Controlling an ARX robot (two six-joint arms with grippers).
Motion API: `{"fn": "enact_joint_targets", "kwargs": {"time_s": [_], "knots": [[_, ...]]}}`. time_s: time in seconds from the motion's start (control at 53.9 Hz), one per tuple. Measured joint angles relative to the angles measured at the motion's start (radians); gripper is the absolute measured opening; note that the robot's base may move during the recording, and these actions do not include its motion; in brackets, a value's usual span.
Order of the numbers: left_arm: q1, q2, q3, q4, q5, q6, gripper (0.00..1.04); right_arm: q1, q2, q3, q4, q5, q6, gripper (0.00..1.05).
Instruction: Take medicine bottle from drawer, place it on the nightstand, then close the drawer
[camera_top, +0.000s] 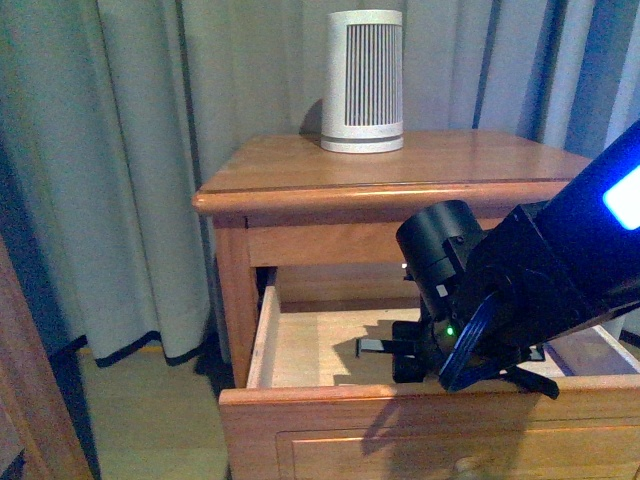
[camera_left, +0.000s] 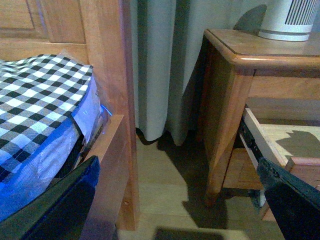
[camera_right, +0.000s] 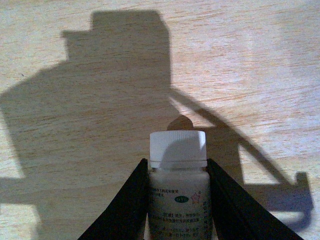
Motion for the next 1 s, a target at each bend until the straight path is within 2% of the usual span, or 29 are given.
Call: {"fn": "enact_joint_targets", "kwargs": {"time_s": [0.186,0.297,0.557,0.724,0.929,1.003], "knots": [[0.000,0.000,0.000,0.000,0.000,0.000,0.98,0.002,-0.032,0.000,-0.024,0.029,0.001,0.30],[0.000,0.000,0.000,0.000,0.000,0.000,0.98,0.003,-0.108,-0.001,-0.085,0.069,0.029,0.30],[0.000,0.000,0.000,0.000,0.000,0.000,0.98,0.019,-0.349,-0.069,-0.208,0.080,0.117,0.30],[0.000,0.000,0.000,0.000,0.000,0.000,0.98,0.018,-0.484,-0.084,-0.206,0.113,0.103,0.30],[0.000,0.000,0.000,0.000,0.000,0.000,0.98,-0.043,-0.516,0.076,-0.193,0.140,-0.004,0.30],[0.000,0.000,0.000,0.000,0.000,0.000,0.98,-0.100,-0.440,0.255,-0.222,0.124,-0.057,0.30]]}}
